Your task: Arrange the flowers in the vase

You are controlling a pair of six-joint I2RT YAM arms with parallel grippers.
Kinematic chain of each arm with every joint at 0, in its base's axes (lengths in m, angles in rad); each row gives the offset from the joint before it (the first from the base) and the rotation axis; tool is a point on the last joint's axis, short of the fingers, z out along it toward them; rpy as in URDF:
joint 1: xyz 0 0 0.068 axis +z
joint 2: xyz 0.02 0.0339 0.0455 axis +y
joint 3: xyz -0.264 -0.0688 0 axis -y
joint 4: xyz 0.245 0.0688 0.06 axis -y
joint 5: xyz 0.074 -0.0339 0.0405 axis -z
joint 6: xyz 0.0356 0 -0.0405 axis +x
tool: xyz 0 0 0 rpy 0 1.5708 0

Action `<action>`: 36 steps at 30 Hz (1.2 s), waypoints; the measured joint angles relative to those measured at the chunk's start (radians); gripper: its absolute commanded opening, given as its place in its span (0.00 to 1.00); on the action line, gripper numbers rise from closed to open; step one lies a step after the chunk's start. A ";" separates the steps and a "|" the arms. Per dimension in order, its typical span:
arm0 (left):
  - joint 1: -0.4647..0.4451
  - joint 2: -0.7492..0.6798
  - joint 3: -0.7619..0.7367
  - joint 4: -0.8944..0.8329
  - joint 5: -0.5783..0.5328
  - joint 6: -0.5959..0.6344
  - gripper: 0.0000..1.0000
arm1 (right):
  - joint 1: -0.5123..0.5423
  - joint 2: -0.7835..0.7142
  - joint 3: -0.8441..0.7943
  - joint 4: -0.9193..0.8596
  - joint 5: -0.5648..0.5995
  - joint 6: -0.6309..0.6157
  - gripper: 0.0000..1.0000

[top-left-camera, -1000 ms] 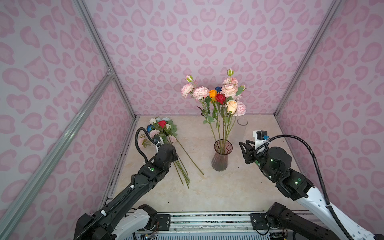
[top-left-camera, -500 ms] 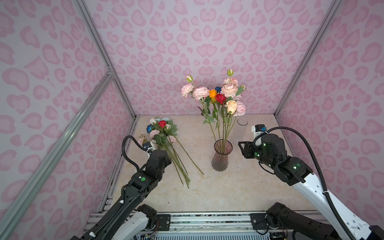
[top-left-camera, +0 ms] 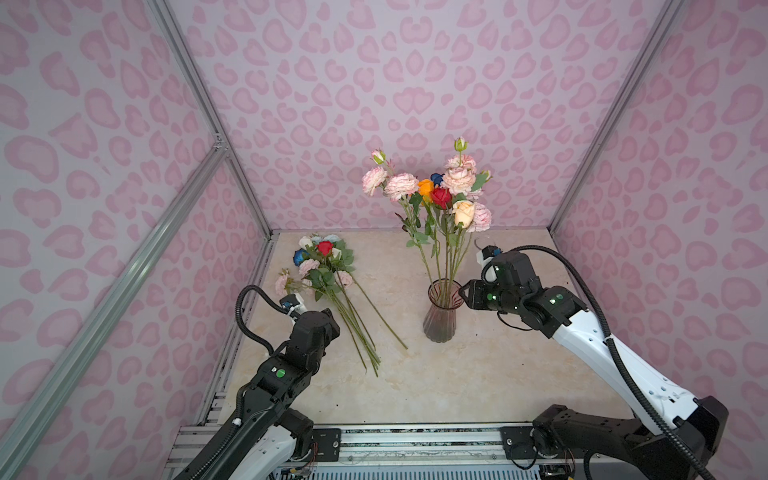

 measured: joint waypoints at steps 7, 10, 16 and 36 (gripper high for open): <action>0.000 -0.029 -0.018 0.000 0.014 0.000 0.53 | 0.000 0.047 0.000 -0.008 0.008 0.001 0.32; 0.000 -0.031 -0.022 0.000 0.022 0.001 0.53 | -0.001 0.066 0.000 0.002 0.008 0.006 0.28; 0.000 -0.042 -0.027 0.000 0.021 0.000 0.52 | -0.003 0.092 -0.003 0.033 0.007 0.026 0.18; 0.000 -0.087 -0.041 0.000 0.005 0.000 0.53 | -0.006 0.183 0.066 0.082 -0.008 0.041 0.00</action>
